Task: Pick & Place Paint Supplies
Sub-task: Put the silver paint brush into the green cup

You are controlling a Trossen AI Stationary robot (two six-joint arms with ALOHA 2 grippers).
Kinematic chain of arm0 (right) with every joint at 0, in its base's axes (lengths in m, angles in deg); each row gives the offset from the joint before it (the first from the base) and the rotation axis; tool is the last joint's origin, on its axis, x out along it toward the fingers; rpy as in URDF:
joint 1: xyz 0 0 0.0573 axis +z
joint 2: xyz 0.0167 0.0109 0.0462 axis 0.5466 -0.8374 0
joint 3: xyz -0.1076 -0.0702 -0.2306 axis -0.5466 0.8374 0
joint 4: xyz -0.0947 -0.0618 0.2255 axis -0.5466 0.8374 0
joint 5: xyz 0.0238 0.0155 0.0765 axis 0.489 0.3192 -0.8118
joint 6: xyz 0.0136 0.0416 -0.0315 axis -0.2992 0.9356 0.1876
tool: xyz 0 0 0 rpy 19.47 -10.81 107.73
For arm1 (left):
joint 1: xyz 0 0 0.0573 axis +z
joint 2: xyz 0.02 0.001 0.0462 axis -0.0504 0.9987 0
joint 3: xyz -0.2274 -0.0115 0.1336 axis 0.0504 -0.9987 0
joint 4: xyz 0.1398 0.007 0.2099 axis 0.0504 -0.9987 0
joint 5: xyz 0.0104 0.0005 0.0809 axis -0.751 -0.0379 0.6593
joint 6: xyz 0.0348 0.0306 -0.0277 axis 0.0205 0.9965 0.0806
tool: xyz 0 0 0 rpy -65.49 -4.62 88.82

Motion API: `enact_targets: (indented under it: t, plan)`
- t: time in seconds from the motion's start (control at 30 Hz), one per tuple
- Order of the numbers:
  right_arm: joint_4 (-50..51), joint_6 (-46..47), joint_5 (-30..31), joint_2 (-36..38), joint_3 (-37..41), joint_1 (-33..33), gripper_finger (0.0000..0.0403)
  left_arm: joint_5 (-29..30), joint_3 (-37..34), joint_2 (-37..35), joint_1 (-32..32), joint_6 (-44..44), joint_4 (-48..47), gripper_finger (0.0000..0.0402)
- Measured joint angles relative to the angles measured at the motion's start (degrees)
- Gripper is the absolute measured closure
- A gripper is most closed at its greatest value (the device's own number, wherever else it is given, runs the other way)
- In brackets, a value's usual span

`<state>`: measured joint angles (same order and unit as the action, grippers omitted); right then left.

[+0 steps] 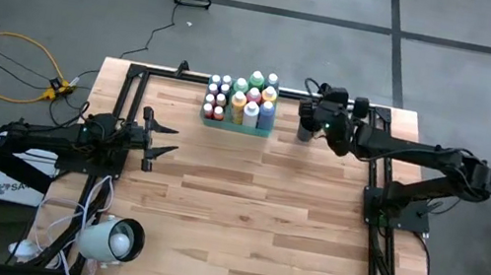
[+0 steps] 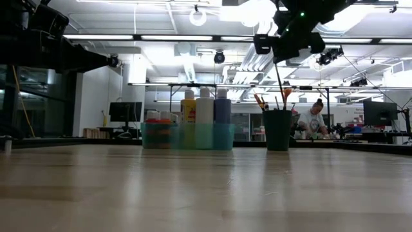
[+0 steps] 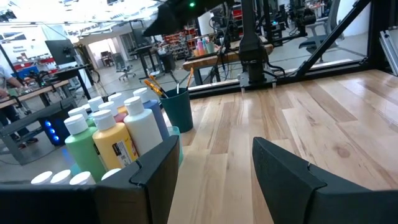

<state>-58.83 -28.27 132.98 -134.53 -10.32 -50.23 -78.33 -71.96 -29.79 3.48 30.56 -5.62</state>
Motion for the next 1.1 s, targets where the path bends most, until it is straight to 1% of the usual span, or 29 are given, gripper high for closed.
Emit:
enact_targets:
  t: [0.07, 0.13, 0.23, 0.3, 0.37, 0.43, 0.53, 0.63, 0.67, 0.77, 0.93, 1.0, 1.1]
  plan:
    - [-5.63, -5.91, -0.32, -0.02, 1.03, -1.04, 0.0399, 0.0, 0.0, -0.02, -0.02, 0.0, 0.02, 0.0203]
    - [-8.95, -9.6, -1.07, -0.03, 1.27, -2.14, 0.0399, 0.0, 0.0, 0.0, 0.0, -0.02, 0.02, 0.0203]
    - [-13.68, -10.86, -5.05, 0.04, 2.65, -3.66, 0.0399, 0.0, -0.02, 0.0, -0.01, -0.02, 0.0, 0.0203]
    - [-21.12, -12.23, -8.04, -0.02, 5.32, -4.26, 0.0399, 0.0, -0.02, -0.02, -0.01, -0.01, 0.0, 0.0203]
    - [-28.83, -15.25, -8.31, -0.02, 8.23, -4.33, 0.0399, 0.0, -0.02, -0.02, 0.0, -0.02, 0.0, 0.0203]
    - [-32.92, -17.32, -7.11, 0.0, 10.67, -4.29, 0.0399, 0.0, -0.02, -0.02, 0.0, 0.0, 0.0, 0.0203]
    - [-34.33, -16.81, -6.97, 0.77, 13.81, -4.29, 0.0399, 0.01, 0.0, -0.01, 0.0, -0.01, 0.0, 0.0203]
    - [-36.0, -13.28, -9.6, 2.57, 16.15, -4.05, 0.0399, 0.02, -0.01, -0.02, 0.0, -0.01, 0.01, 0.0203]
    - [-36.83, -12.96, -9.58, 2.94, 17.11, -3.72, 0.0399, 0.02, 0.0, -0.01, 0.0, -0.01, 0.0, 0.0203]
    - [-38.68, -13.21, -9.41, 3.4, 19.89, -2.71, 0.0399, 0.02, 0.0, 0.0, 0.0, 0.0, 0.0, 0.0203]
    - [-43.95, -13.23, -11.52, 4.1, 24.43, -0.75, 0.0398, 0.04, -0.01, -0.01, 0.0, 0.0, 0.02, 0.0203]
    - [-44.49, -13.26, -12.72, 4.02, 25.86, -0.64, 0.0396, 0.04, -0.02, -0.02, 0.0, -0.02, 0.0, 0.0203]
    - [-45.08, -13.27, -12.84, 4.02, 26.85, -1.41, 0.039, 0.04, -0.02, 0.0, -0.02, -0.02, 0.0, 0.0203]
